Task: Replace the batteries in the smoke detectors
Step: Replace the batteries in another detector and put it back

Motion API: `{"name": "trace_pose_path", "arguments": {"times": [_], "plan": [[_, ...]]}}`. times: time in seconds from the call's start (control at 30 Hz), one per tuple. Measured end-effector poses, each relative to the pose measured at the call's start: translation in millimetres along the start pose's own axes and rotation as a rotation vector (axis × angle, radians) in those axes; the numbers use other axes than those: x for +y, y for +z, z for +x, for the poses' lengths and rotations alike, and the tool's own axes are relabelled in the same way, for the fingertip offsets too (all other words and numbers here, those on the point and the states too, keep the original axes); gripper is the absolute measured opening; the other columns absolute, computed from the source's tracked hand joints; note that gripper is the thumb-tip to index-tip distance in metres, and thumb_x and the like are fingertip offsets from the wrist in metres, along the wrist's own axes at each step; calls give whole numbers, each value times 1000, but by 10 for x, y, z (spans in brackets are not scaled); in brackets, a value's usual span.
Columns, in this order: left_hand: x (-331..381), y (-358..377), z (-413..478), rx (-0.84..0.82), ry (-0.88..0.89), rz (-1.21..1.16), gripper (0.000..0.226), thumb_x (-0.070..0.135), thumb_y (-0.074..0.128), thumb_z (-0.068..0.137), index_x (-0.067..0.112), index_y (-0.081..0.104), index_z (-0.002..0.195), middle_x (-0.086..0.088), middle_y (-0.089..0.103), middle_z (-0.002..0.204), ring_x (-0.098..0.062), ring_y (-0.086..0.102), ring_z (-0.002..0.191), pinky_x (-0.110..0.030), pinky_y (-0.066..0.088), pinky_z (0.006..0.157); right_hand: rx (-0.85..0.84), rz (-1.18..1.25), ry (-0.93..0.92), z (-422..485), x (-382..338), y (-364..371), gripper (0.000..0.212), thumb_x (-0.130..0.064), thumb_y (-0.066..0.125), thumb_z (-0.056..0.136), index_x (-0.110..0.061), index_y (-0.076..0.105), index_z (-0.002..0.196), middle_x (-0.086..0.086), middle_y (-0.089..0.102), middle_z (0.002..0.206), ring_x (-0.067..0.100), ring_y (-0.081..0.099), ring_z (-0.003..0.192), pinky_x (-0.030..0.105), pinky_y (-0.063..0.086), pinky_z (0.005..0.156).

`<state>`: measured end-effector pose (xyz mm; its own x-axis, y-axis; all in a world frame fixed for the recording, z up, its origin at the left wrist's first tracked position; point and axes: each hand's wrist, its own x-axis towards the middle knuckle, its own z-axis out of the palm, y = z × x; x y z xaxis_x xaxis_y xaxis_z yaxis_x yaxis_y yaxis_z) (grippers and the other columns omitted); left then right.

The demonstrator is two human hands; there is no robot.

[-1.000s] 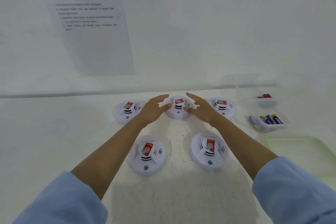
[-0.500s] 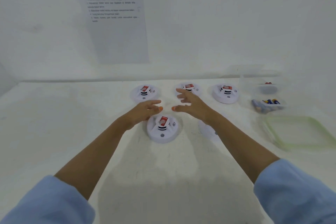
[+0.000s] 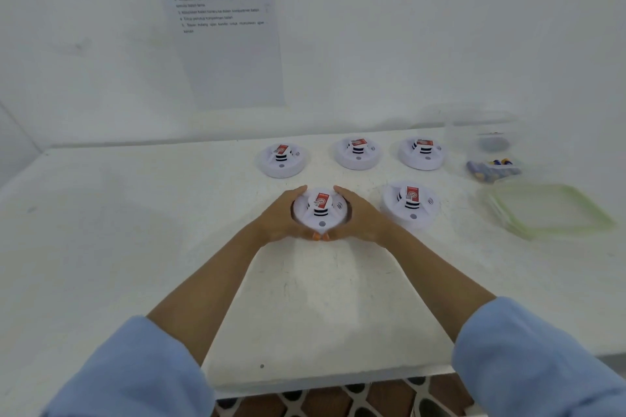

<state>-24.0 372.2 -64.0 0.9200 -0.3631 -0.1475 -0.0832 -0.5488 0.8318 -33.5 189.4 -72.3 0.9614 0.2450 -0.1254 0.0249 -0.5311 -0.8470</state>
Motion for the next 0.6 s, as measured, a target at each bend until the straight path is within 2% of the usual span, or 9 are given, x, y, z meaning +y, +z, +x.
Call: {"name": "trace_pose_path", "arguments": {"times": [0.07, 0.13, 0.27, 0.37, 0.47, 0.53, 0.6], "plan": [[-10, -10, -6, 30, 6, -11, 111, 16, 88, 47, 10, 30, 141, -4, 38, 144, -12, 37, 126, -19, 28, 100, 14, -1, -4, -5, 0, -7, 99, -4, 82, 63, -7, 24, 143, 5, 32, 147, 19, 32, 135, 18, 27, 100], [-5, -11, -18, 47, 19, -33, 109, 24, 81, 42, 11, 33, 139, -3, 41, 141, -11, 41, 122, -20, 32, 96, 33, 12, -17, -8, 6, -14, 96, -3, 83, 61, -9, 30, 140, 6, 39, 142, 17, 39, 129, 17, 31, 95], [124, -35, -18, 67, 49, -97, 110, 18, 84, 41, 12, 34, 139, 0, 44, 133, -10, 44, 117, -21, 38, 94, 52, 109, -36, -37, -65, -110, 90, 4, 81, 62, -11, 34, 138, 5, 44, 137, 11, 46, 113, 18, 39, 86], [314, -66, 52, 75, 81, -125, 107, 10, 89, 48, 15, 33, 139, 0, 42, 135, -12, 42, 119, -26, 41, 96, 53, 145, -51, -49, -155, -340, 96, -1, 84, 59, -16, 34, 139, -1, 45, 134, 14, 50, 112, 23, 45, 85], [580, -22, 172, 96, 130, -134, 98, 2, 88, 54, 16, 36, 136, 5, 46, 127, -11, 46, 120, -12, 45, 81, 58, 161, -74, -93, -216, -656, 95, -2, 85, 57, -21, 37, 137, -4, 45, 134, 18, 50, 116, 23, 48, 85], [777, 62, 263, 106, 169, -142, 83, -4, 84, 58, 21, 43, 127, 11, 50, 115, -1, 52, 112, -4, 45, 66, 69, 169, -97, -132, -212, -889, 84, 1, 83, 59, -25, 42, 127, -10, 50, 125, 12, 53, 111, 14, 50, 75], [955, 175, 380, 103, 203, -152, 83, -4, 83, 58, 21, 43, 126, 10, 50, 116, 0, 52, 109, -1, 44, 63, 84, 167, -104, -171, -160, -1121, 83, 2, 82, 59, -30, 42, 123, -15, 51, 117, 11, 54, 108, 17, 51, 77]]}}
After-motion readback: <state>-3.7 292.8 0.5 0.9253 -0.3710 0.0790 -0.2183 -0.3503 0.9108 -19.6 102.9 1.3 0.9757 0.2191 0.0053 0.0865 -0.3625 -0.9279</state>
